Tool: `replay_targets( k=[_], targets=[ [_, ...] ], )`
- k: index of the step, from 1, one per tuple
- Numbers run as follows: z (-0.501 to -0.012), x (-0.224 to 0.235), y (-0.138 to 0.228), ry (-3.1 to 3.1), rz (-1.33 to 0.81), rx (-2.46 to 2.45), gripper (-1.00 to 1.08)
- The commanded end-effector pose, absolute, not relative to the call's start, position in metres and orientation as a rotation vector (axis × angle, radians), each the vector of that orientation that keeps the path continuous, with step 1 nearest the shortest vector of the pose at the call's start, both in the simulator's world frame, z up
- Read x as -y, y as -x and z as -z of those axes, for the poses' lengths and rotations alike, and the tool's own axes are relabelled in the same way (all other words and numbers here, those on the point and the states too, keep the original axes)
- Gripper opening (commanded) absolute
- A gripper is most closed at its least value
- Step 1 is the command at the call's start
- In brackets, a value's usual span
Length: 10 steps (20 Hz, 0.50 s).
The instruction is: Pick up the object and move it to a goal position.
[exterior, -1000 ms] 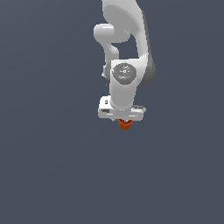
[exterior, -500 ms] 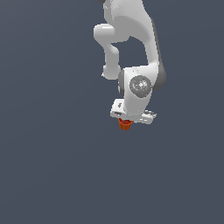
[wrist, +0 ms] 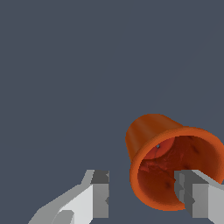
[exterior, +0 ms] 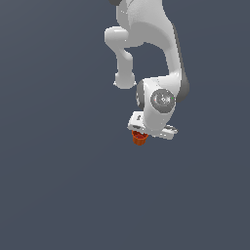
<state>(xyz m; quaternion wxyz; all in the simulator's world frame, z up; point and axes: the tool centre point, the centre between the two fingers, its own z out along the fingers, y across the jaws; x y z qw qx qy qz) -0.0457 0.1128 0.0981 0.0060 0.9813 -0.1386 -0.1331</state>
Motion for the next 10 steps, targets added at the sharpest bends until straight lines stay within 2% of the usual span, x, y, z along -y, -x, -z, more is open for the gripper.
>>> replay_targets(
  k=[1,10],
  targets=[
    [-0.098,-0.113,0.046,-3.071,0.416,0.435,0.28],
    [-0.072,-0.114,0.054,-3.069,0.419,0.44,0.28]
  ],
)
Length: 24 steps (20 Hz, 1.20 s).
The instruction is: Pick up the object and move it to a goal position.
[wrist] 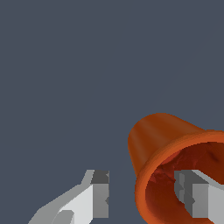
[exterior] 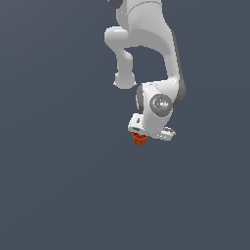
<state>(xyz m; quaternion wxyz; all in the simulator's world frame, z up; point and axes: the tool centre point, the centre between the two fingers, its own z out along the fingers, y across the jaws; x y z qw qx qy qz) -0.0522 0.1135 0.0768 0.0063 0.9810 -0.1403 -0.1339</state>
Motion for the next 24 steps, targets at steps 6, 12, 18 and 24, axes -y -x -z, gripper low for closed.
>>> replay_targets(
  k=[6,12,18,24],
  targets=[
    [-0.069,-0.114,0.055,-3.069,0.419,0.441,-1.0],
    [-0.069,-0.114,0.055,-3.069,0.419,0.441,-1.0],
    [-0.072,-0.114,0.052,-3.079,0.402,0.429,-1.0],
    [-0.084,-0.112,0.04,-3.127,0.31,0.373,-1.0]
  ],
)
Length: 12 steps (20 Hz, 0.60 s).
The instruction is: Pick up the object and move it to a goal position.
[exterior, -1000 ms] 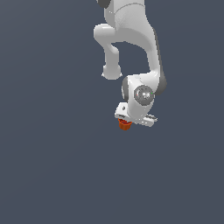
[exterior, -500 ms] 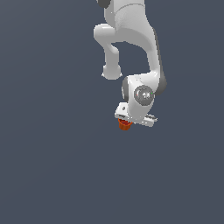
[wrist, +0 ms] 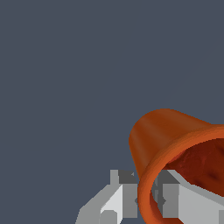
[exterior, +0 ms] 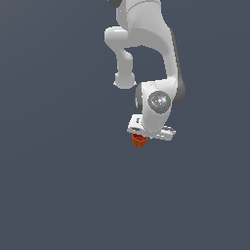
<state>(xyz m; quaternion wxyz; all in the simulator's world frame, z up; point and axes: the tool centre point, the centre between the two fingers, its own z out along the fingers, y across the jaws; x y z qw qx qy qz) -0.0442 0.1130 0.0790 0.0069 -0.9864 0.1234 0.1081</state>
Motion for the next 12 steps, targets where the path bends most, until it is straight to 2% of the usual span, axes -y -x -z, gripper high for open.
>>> replay_targets(
  k=[1,12],
  targets=[
    [-0.087,-0.112,0.037,3.079,-0.282,-0.352,-1.0],
    [-0.138,-0.107,-0.001,3.001,0.066,-0.126,-1.0]
  ],
)
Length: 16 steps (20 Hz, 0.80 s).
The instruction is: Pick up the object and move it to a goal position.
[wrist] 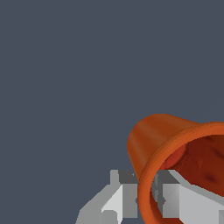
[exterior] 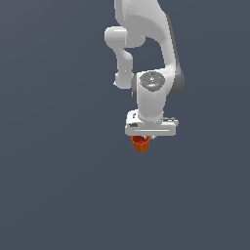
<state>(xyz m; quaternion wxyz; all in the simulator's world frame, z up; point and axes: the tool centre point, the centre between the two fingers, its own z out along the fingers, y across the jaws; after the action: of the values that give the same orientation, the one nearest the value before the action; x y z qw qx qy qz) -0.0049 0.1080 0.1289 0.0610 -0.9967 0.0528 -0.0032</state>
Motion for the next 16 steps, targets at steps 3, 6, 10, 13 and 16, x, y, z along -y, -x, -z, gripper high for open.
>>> replay_targets(
  k=[3,6,10,13,16],
  targets=[
    [-0.154,-0.105,-0.009,2.969,0.159,-0.065,-1.0],
    [-0.169,-0.104,-0.016,2.938,0.241,-0.01,-1.0],
    [-0.186,-0.102,-0.023,2.896,0.337,0.053,-1.0],
    [-0.198,-0.1,-0.026,2.865,0.4,0.095,-1.0],
    [-0.21,-0.099,-0.029,2.835,0.456,0.133,-1.0]
  ],
)
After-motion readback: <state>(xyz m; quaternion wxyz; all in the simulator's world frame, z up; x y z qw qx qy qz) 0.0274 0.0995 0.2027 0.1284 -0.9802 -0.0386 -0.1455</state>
